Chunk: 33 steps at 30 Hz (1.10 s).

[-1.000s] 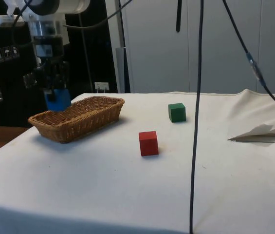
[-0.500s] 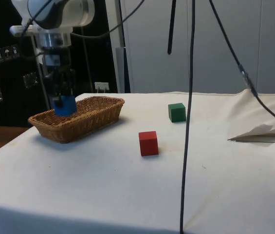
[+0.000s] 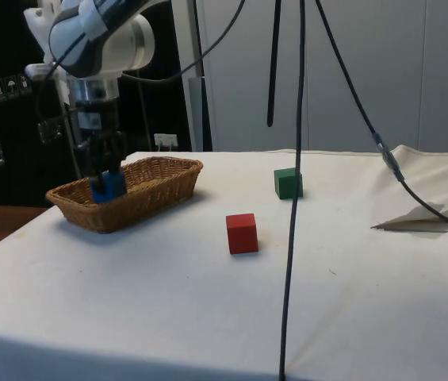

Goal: Pick up exactly two blocks and place them into the basket.

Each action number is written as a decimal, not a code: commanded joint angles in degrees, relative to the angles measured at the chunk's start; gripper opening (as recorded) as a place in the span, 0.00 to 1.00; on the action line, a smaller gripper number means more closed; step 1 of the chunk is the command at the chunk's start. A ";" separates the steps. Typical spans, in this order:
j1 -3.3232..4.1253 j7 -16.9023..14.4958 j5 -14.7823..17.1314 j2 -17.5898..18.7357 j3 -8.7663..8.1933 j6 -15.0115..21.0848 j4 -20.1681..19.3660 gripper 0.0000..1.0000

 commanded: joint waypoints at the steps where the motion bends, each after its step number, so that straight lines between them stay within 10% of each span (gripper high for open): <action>1: -0.34 -0.29 0.29 0.00 0.23 -0.34 0.23 0.02; 5: -0.46 -0.63 0.57 -0.06 0.11 -0.34 0.11 0.09; 14: -0.40 -1.32 1.26 -0.11 -0.17 -0.40 -0.06 1.00; 33: 0.86 -1.55 -0.34 -3.61 -1.55 -3.67 -0.52 1.00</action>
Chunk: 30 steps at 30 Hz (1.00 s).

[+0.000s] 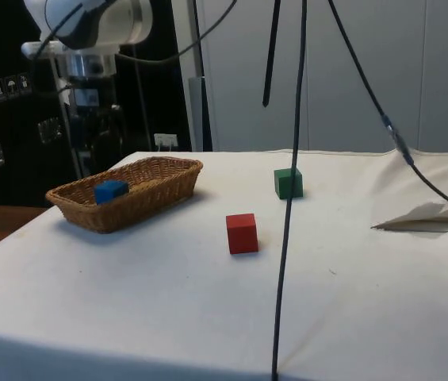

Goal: Pick up exactly two blocks and place them into the basket.

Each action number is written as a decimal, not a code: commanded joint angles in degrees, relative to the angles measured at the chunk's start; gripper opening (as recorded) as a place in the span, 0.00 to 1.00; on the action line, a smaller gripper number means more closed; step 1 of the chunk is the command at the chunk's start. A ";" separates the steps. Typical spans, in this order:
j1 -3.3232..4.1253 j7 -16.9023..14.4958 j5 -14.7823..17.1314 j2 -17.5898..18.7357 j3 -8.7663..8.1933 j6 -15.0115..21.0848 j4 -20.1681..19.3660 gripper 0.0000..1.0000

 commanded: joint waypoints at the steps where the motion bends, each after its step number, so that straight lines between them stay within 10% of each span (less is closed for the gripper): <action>1: 0.46 0.00 -0.52 -0.97 -0.34 -0.29 -0.69 1.00; 30: 3.78 -0.52 -5.67 -14.44 -0.86 -0.80 -12.78 1.00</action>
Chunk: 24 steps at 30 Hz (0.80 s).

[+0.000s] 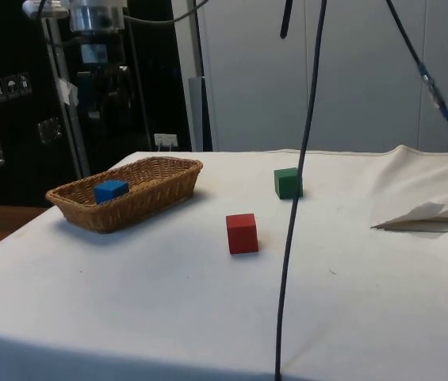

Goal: Pick up exactly two blocks and place them into the basket.

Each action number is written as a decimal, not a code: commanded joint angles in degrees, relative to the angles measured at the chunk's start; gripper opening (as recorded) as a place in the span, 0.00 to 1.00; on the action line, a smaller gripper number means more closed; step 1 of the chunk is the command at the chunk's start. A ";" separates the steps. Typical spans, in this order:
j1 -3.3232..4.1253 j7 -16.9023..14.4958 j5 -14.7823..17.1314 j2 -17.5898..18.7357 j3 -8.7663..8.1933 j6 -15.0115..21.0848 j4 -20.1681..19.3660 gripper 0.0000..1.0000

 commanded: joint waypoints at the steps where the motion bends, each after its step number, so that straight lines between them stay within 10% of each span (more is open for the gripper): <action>1: 0.74 -0.17 -0.40 -1.49 -0.40 1.55 -2.29 1.00; 24: 2.23 -1.66 -0.06 -6.70 0.34 10.77 -13.46 1.00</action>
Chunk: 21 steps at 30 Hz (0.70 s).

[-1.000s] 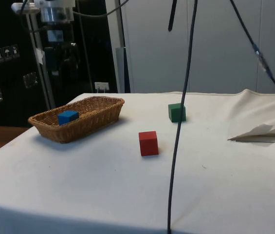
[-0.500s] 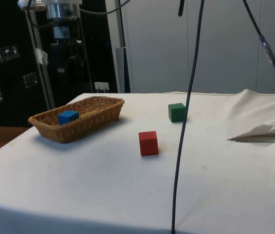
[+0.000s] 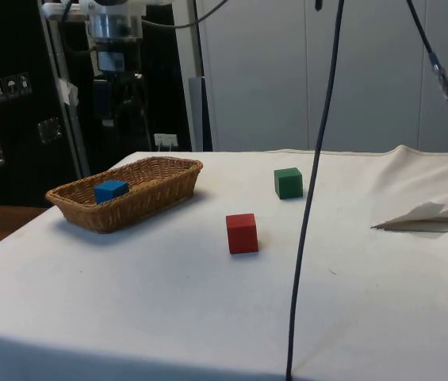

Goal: Pick up exactly two blocks and place them into the basket.

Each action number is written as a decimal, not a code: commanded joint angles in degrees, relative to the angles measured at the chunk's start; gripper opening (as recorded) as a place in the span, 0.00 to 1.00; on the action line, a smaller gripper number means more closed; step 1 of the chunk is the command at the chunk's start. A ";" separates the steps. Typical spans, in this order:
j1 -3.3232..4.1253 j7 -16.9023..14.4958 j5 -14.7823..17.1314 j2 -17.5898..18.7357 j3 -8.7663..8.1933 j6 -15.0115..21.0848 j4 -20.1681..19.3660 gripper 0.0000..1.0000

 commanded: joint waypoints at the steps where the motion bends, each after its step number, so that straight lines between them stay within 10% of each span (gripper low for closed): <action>1: 0.57 -0.40 0.00 -1.60 -0.11 2.12 -2.58 1.00; 21: 0.63 -1.95 -1.95 -6.76 0.34 2.98 -9.91 1.00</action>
